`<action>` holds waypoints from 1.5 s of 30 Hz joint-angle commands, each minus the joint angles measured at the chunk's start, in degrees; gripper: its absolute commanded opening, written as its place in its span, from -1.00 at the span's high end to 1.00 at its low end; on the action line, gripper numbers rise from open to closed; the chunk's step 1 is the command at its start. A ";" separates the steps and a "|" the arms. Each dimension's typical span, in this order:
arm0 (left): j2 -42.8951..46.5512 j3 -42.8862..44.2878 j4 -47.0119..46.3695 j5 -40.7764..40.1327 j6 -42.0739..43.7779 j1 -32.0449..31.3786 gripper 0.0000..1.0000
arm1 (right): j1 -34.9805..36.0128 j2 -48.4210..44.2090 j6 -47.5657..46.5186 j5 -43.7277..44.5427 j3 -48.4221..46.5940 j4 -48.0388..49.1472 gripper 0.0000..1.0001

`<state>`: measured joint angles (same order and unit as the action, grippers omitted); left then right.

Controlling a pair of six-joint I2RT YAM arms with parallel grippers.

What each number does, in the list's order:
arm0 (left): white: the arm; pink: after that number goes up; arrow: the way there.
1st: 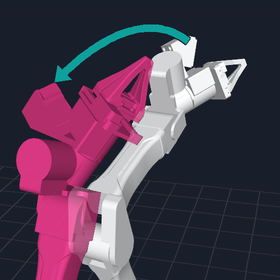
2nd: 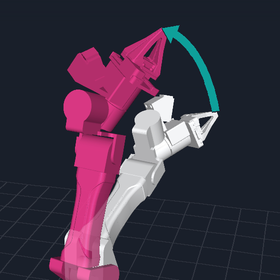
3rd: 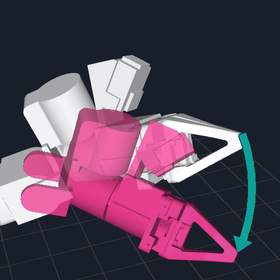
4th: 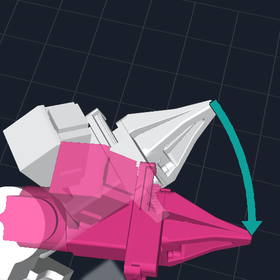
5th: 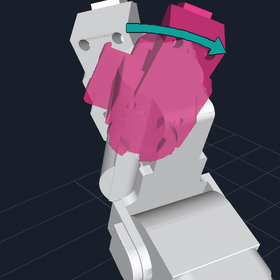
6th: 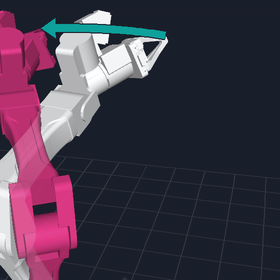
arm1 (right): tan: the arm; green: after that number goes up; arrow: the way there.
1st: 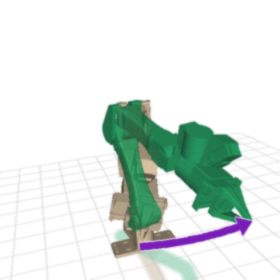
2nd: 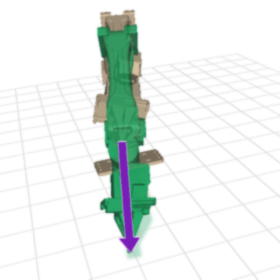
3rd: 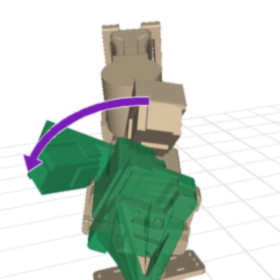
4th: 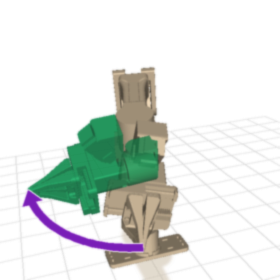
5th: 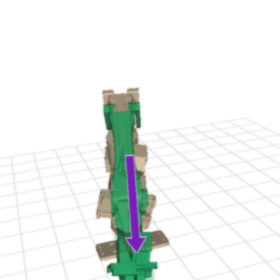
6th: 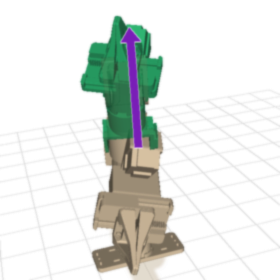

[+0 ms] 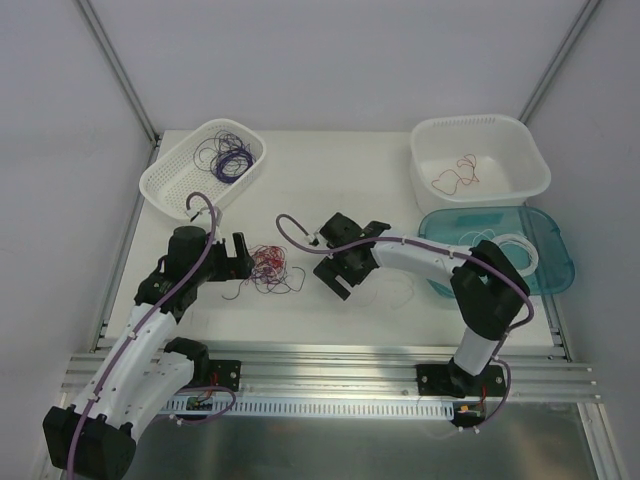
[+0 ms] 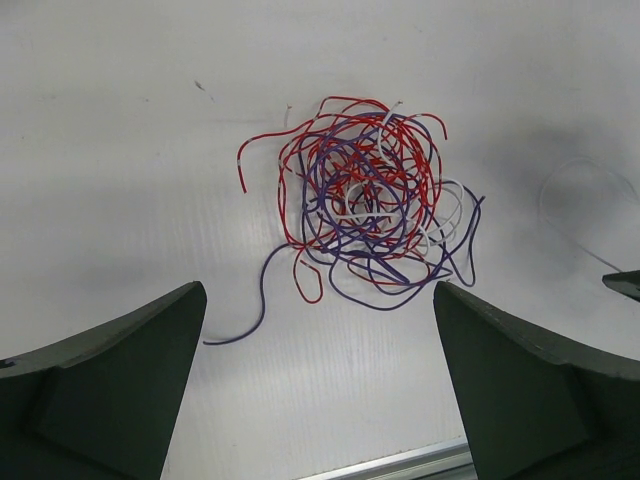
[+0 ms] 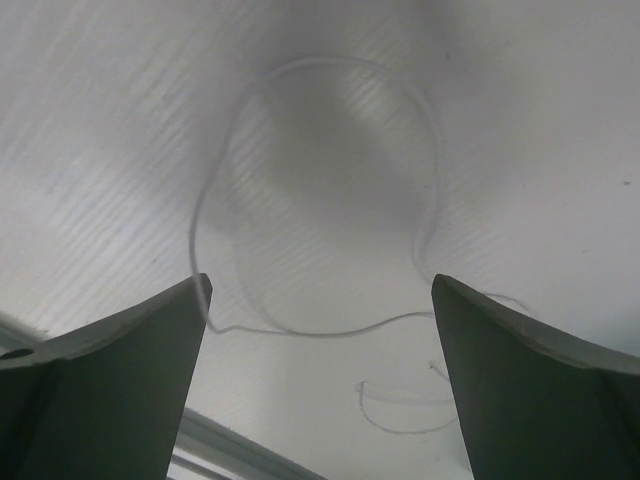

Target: Untangle the cables

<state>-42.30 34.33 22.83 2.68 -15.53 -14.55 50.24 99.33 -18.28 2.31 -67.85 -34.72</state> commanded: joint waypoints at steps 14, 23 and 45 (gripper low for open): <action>0.12 -0.84 -2.44 -0.92 1.82 0.13 -0.98 | -5.85 8.16 -1.93 -1.68 -2.37 4.93 -0.94; 0.03 -0.84 -2.53 -1.88 1.91 0.13 -0.98 | -6.38 9.31 -0.53 -5.21 1.31 6.24 0.19; -1.56 -0.31 -2.88 -2.41 1.91 0.13 -0.98 | -16.83 -19.86 1.85 1.74 -26.26 -11.07 0.99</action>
<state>-43.88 33.85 21.71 1.15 -14.28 -14.55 37.06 84.97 -18.13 1.93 -88.51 -40.27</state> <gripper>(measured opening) 0.992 0.015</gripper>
